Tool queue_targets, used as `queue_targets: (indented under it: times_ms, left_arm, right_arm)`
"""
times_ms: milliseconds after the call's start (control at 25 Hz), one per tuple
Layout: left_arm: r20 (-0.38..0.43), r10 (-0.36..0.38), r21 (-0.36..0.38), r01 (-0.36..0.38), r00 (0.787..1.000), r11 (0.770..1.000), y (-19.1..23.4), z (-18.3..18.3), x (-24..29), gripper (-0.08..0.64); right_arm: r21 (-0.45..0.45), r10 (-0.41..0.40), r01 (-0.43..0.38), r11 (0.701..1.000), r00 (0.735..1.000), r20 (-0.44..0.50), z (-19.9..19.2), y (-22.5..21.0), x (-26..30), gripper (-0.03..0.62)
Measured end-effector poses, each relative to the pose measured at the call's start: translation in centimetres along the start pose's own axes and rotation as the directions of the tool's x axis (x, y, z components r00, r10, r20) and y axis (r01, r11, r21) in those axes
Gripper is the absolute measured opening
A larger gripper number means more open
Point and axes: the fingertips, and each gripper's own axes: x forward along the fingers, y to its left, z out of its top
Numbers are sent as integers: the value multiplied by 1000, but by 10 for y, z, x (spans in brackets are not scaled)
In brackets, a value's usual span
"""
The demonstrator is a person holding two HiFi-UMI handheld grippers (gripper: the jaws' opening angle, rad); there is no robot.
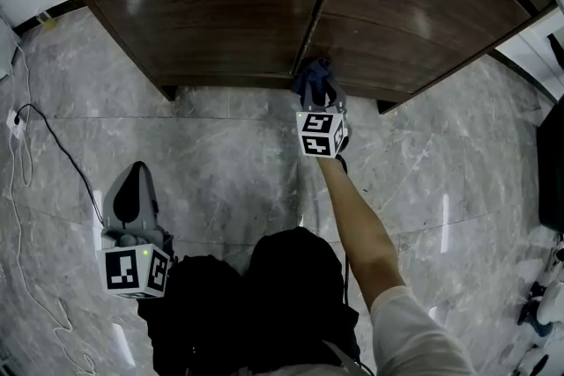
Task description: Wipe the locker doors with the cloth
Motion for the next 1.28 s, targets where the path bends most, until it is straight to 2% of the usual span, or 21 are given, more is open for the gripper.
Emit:
queue_targets:
  times_ms: [360,680,920,1280]
  left_arm:
    - [2,8,-13,-8,1000,1000,9,-2,-4,0]
    - [9,20,-25,-20,1000,999,18,-3,-10,0]
    - [10,27,-40,-27,1000,999,25,-6,-12,0]
    - [11,38,-58,-37,999,998,34,-8,-17,0]
  right_arm:
    - [-62,74,-72,995,997,31,24,47,7,77]
    - [-148,160,-149,978,985,65,54,99,20,77]
    - [-226,257,-233,946,963,83,78,155,29,77]
    - [-303,390,-342,889,914,114,125,230,36,78]
